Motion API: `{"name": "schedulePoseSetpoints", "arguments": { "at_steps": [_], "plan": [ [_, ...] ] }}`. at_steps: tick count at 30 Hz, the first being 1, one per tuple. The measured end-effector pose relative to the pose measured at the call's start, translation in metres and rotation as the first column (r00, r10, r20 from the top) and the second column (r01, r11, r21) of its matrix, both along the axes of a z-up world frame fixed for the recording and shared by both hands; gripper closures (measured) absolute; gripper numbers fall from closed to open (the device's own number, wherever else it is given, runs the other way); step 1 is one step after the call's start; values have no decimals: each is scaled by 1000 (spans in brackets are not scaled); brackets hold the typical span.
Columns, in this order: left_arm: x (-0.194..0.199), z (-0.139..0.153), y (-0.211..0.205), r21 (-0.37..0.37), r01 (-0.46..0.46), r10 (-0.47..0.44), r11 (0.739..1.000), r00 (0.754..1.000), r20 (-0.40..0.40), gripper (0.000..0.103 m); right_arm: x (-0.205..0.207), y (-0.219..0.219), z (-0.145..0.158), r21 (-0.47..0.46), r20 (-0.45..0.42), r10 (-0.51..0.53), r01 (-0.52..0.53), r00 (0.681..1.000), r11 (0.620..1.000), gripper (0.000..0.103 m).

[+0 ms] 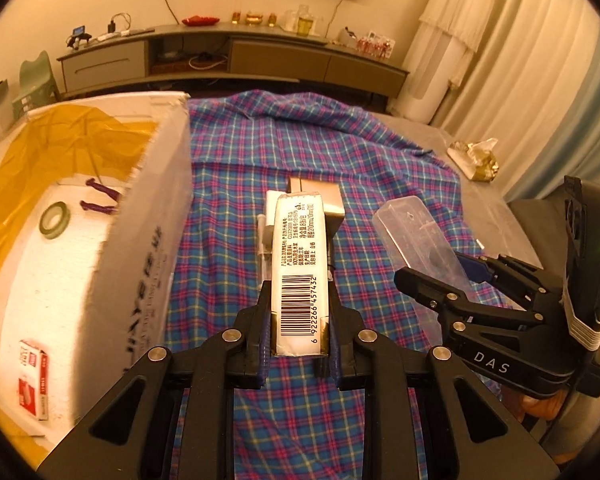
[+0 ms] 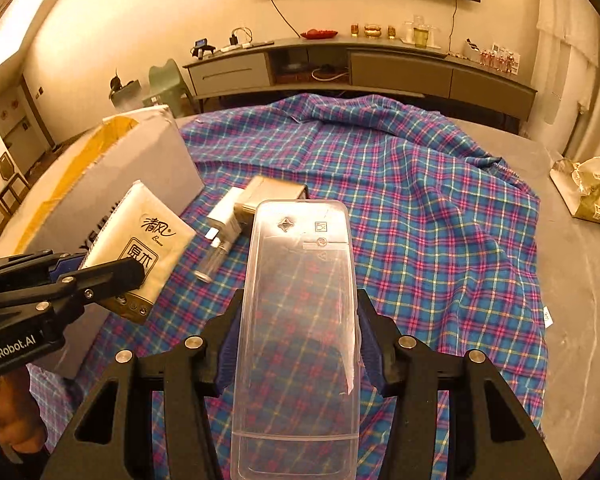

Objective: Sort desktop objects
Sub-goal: 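Carry tissue pack in left tool while right tool carries plastic case to white box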

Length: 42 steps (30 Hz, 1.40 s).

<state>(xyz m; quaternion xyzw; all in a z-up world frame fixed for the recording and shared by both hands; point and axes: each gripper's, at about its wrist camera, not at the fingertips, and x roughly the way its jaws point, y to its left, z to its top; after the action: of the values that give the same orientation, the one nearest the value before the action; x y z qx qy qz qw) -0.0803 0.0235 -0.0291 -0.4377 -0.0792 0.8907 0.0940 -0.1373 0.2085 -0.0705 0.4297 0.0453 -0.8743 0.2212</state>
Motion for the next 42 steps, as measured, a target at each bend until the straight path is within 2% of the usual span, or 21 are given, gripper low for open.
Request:
{"name": "schedulePoseSetpoints", "arguments": {
  "at_steps": [10, 16, 22, 42],
  "plan": [
    [24, 31, -25, 51, -1, 5, 999, 997, -77, 80, 35, -19, 36, -12, -106, 1, -2, 994, 1000, 50],
    [38, 47, -39, 83, -6, 16, 997, 993, -118, 80, 49, -31, 45, -15, -104, 7, -8, 995, 1000, 50],
    [47, 61, -51, 113, -5, 23, 994, 988, -156, 80, 64, -45, 64, 5, -140, 26, -25, 990, 1000, 50],
    [69, 84, -85, 187, -21, 63, 982, 974, -219, 80, 90, -87, 103, 52, -197, 77, -68, 977, 996, 50]
  ]
}}
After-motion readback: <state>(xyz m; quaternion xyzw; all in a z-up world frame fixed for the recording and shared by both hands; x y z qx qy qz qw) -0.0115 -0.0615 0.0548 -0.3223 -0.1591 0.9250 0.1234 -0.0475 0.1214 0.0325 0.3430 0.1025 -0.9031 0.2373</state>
